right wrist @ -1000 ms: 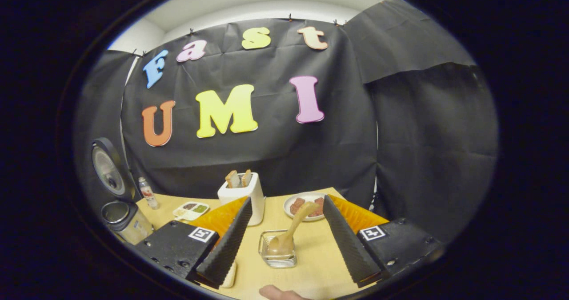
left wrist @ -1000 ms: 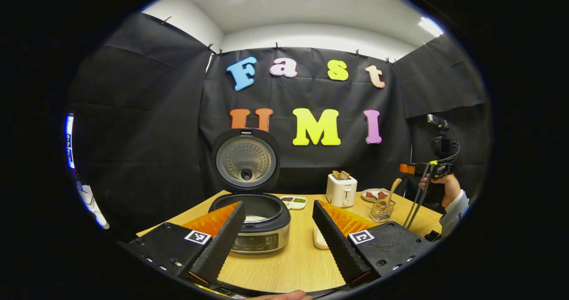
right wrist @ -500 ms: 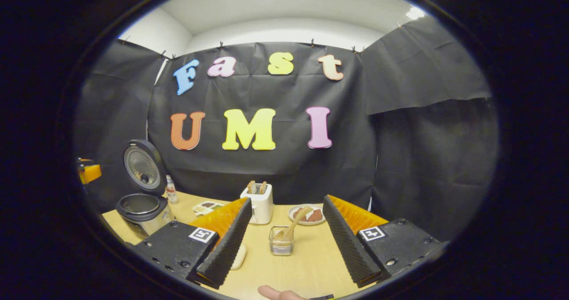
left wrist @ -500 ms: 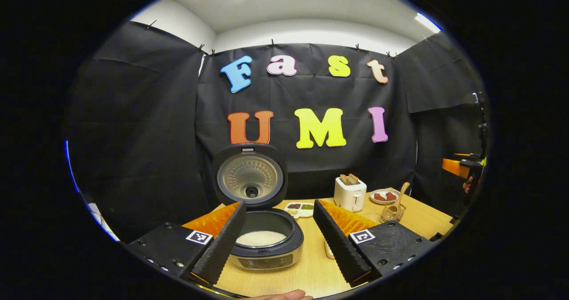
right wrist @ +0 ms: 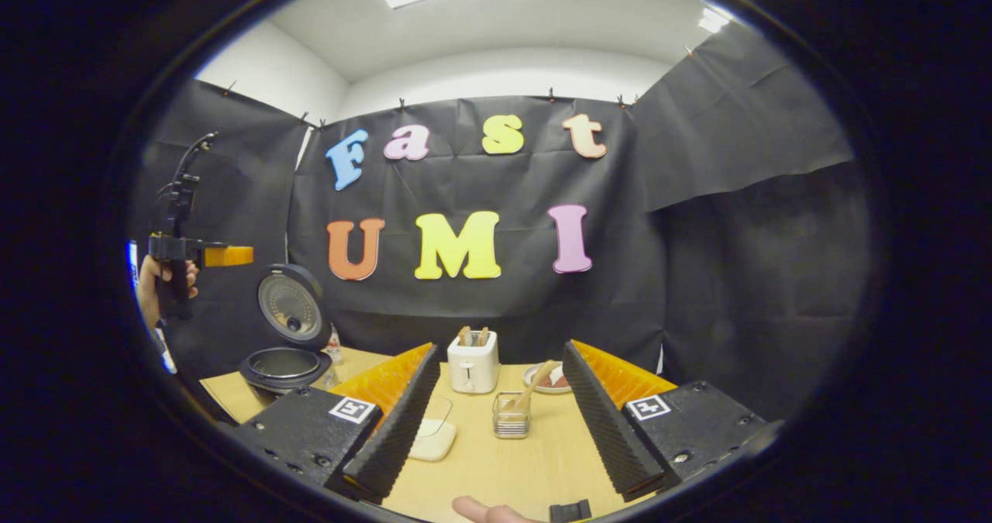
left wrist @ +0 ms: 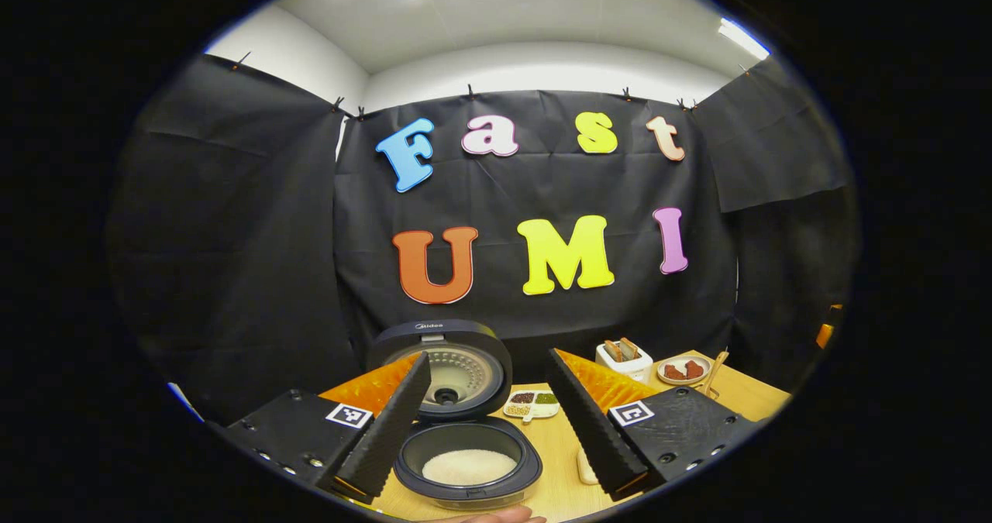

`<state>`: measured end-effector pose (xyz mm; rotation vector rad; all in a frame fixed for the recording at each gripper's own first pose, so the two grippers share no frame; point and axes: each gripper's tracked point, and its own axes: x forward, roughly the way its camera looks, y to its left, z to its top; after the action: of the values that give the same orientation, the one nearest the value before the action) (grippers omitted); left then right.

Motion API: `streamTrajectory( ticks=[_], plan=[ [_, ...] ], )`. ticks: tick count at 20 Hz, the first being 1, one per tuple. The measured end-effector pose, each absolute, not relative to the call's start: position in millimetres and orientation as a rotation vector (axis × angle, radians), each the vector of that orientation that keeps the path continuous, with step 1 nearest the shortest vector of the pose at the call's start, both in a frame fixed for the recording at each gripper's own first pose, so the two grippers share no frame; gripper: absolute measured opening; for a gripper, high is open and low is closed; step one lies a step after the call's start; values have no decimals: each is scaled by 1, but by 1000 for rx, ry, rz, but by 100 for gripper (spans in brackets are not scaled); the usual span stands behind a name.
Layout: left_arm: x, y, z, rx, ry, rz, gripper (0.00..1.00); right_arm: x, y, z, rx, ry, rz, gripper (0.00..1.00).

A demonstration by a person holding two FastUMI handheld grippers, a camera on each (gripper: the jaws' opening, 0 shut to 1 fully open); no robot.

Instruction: Close the left gripper, press the button to open the rice cooker; take a wooden spoon from the chopstick holder with the right hand, scoop a spoonful of rice and pour it into the rice cooker, then put the wooden spoon back into the chopstick holder.

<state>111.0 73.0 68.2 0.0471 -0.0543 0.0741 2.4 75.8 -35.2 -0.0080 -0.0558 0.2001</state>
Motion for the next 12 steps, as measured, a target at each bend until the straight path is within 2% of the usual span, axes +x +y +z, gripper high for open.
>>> streamTrajectory(
  ticks=[5,9,10,11,12],
  plan=[
    [168,99,73,-46,-39,102,96,-4,63,-32,-38,-95,207,98],
    [204,116,63,-100,-10,115,96,7,57,-39,-31,-106,187,100],
    [214,120,64,-97,-12,116,100,12,58,-44,-28,-95,188,100],
    [221,126,65,-90,-18,128,84,17,60,-49,-24,-82,189,100],
    [232,133,69,-95,-35,142,94,23,63,-55,-22,-68,193,100]
  ],
)
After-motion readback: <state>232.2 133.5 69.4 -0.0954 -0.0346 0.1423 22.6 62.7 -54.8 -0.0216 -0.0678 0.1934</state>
